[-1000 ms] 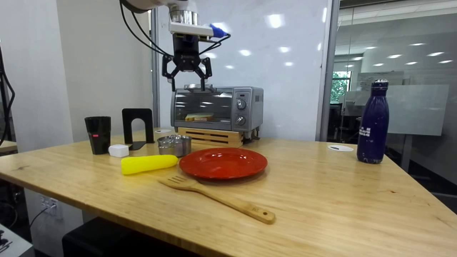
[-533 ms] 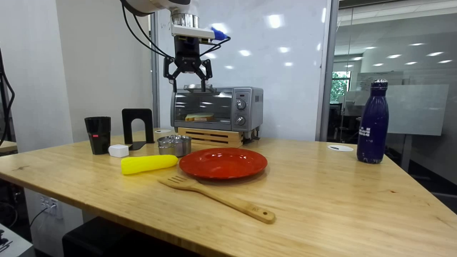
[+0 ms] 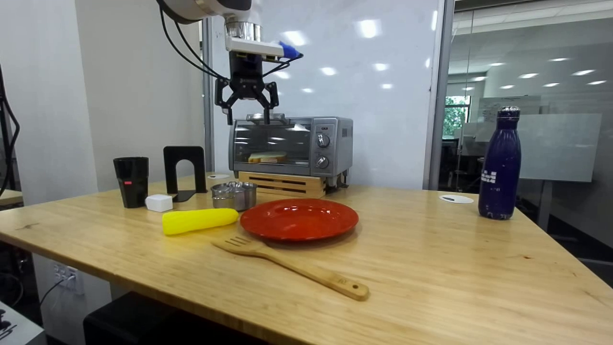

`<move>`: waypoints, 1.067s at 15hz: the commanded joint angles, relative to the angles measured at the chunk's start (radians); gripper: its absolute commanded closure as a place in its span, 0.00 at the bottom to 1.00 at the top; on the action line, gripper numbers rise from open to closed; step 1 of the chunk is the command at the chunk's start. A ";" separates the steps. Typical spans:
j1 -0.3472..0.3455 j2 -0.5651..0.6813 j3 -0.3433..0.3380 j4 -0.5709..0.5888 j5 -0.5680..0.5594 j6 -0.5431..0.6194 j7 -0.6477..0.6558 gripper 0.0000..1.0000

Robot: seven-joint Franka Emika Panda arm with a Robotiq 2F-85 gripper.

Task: Pick the lid on the pot and put it on the counter

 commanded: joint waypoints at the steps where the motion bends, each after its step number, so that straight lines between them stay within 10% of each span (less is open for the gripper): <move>1: -0.020 0.101 0.067 0.100 0.034 0.006 -0.111 0.00; 11: -0.039 0.189 0.129 0.219 0.039 -0.237 -0.403 0.00; 16: -0.022 0.195 0.113 0.176 -0.073 -0.164 -0.381 0.00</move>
